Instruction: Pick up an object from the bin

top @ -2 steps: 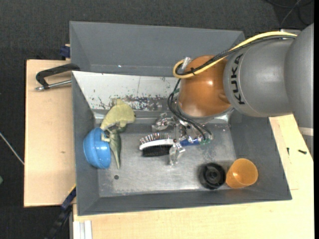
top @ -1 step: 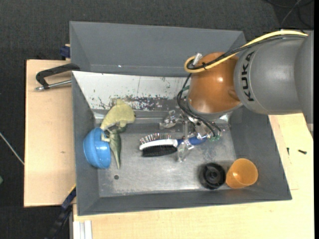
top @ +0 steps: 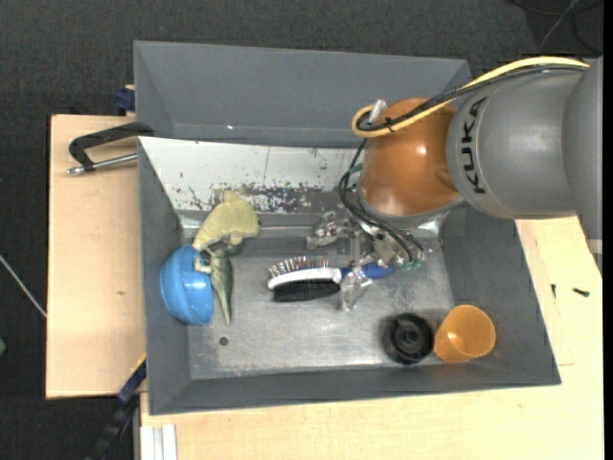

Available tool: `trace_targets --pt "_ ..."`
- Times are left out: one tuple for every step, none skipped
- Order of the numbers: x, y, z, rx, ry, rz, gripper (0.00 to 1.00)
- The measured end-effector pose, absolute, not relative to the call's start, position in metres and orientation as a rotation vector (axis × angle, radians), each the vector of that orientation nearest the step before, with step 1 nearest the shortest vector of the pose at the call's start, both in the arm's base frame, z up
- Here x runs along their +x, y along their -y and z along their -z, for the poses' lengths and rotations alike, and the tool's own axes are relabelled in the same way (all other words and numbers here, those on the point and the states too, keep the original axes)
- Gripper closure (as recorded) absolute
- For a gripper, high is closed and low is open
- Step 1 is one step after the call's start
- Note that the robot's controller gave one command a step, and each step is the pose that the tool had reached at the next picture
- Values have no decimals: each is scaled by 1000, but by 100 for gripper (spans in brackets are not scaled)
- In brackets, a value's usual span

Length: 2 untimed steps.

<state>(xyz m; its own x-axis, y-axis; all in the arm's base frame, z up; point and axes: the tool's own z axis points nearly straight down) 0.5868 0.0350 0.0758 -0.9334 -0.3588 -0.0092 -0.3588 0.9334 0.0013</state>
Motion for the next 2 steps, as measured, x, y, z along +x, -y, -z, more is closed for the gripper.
trace_targets --pt "588 -37 -77 -570 -3083 -4 0" --pt "589 -36 -77 -568 -3082 -2 100"
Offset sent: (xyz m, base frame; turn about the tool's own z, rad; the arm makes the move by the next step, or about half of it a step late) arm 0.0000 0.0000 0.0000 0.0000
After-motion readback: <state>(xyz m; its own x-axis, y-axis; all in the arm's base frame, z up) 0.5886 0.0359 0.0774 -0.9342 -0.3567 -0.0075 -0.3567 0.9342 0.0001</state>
